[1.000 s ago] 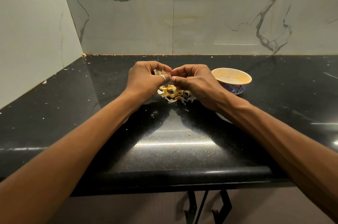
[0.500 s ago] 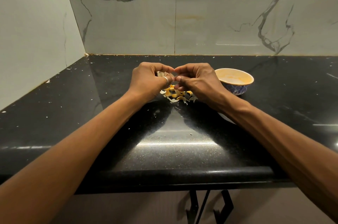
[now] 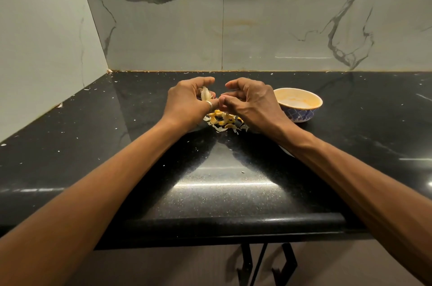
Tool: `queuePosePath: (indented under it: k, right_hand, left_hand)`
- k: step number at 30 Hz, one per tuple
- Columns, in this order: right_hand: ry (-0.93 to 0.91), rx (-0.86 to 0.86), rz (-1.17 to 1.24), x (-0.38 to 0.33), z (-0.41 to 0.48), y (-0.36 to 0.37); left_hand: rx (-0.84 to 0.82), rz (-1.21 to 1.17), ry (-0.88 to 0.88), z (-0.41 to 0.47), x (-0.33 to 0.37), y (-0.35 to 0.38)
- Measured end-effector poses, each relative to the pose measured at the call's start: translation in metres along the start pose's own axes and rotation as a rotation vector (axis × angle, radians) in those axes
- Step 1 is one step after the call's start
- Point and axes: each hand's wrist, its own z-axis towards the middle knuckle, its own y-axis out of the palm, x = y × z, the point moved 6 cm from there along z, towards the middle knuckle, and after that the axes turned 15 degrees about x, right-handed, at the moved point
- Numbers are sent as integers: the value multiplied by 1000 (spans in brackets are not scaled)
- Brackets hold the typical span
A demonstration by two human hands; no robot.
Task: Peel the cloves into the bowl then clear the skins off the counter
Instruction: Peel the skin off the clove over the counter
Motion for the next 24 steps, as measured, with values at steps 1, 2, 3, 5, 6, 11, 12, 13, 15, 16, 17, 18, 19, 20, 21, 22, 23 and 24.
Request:
queuePosePath:
  k: [1,2,3,5,6,11,12,13,15,16,17,18,19,20,21,22,23,24]
  right_hand:
    - [-23,11,-28,-2,0,-1]
    - [-52,28,-58,-5,-1,-2]
    - [-81,48,-80,-7,0,-3]
    - [-119,72,-87,-12,0,-6]
    - [-126,70,-78,-13,0,-6]
    - [-55,-22,37,-11,-3,3]
    - [-36,-36,64,-10,-3,5]
    - [-19,-49,91,-9,-3,7]
    - [11,-66,140,-6,-2,9]
    - [25,-66,152,-4,-2,8]
    - [35,-55,152,-3,-1,8]
    - [40,-38,142,-2,1,6]
    - [38,-17,125,-1,2,5]
    - [33,1,106,0,2,3]
    - [25,18,92,0,3,2]
    - [14,30,79,0,4,0]
    - [3,36,66,0,4,-1]
    - [-9,34,57,-1,4,-1]
  left_hand:
    - [-7,-9,-2,0,0,1]
    - [-12,-21,-5,0,0,1]
    - [-18,-26,-7,0,0,2]
    - [-37,-22,1,0,2,3]
    - [-47,-25,4,-1,3,4]
    - [-92,-28,64,-2,7,6]
    - [-102,-32,72,-2,6,7]
    - [-112,-39,76,-2,5,8]
    - [-141,-65,82,-2,4,10]
    - [-156,-71,84,-3,5,11]
    - [-164,-74,83,-4,6,11]
    - [-159,-73,81,-4,7,11]
    - [-141,-73,80,-4,8,10]
    - [-110,-71,81,-4,9,9]
    - [-76,-61,90,-4,9,6]
    - [-43,-36,110,-3,9,4]
    - [-17,-6,138,-3,10,1]
    - [1,19,160,-3,10,-1]
